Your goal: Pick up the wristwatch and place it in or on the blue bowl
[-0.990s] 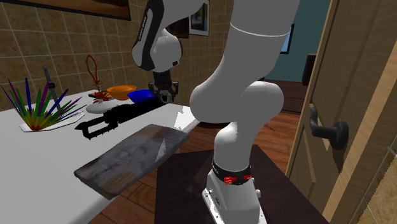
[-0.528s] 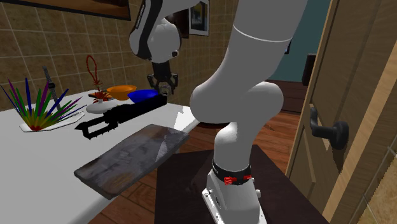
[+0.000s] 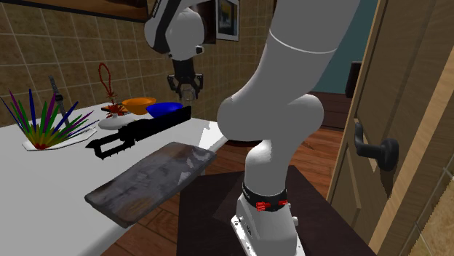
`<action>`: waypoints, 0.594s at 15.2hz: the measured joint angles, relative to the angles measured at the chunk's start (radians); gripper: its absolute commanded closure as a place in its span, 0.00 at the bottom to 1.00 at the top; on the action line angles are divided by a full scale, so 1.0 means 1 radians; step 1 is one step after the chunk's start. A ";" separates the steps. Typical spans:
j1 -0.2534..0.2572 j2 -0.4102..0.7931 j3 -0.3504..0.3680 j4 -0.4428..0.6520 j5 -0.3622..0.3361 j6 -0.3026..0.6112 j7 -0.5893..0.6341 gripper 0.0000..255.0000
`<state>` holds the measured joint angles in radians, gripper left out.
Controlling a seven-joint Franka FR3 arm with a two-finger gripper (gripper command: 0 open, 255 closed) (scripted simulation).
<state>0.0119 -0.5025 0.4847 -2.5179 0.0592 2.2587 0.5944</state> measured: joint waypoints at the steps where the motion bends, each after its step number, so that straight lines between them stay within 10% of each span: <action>1: 0.000 -0.004 -0.004 0.009 0.000 -0.013 -0.004 1.00; 9: -0.084 0.252 0.090 0.258 -0.126 -0.026 0.103 1.00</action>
<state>-0.0720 -0.2503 0.5746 -2.2602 -0.0670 2.2325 0.6975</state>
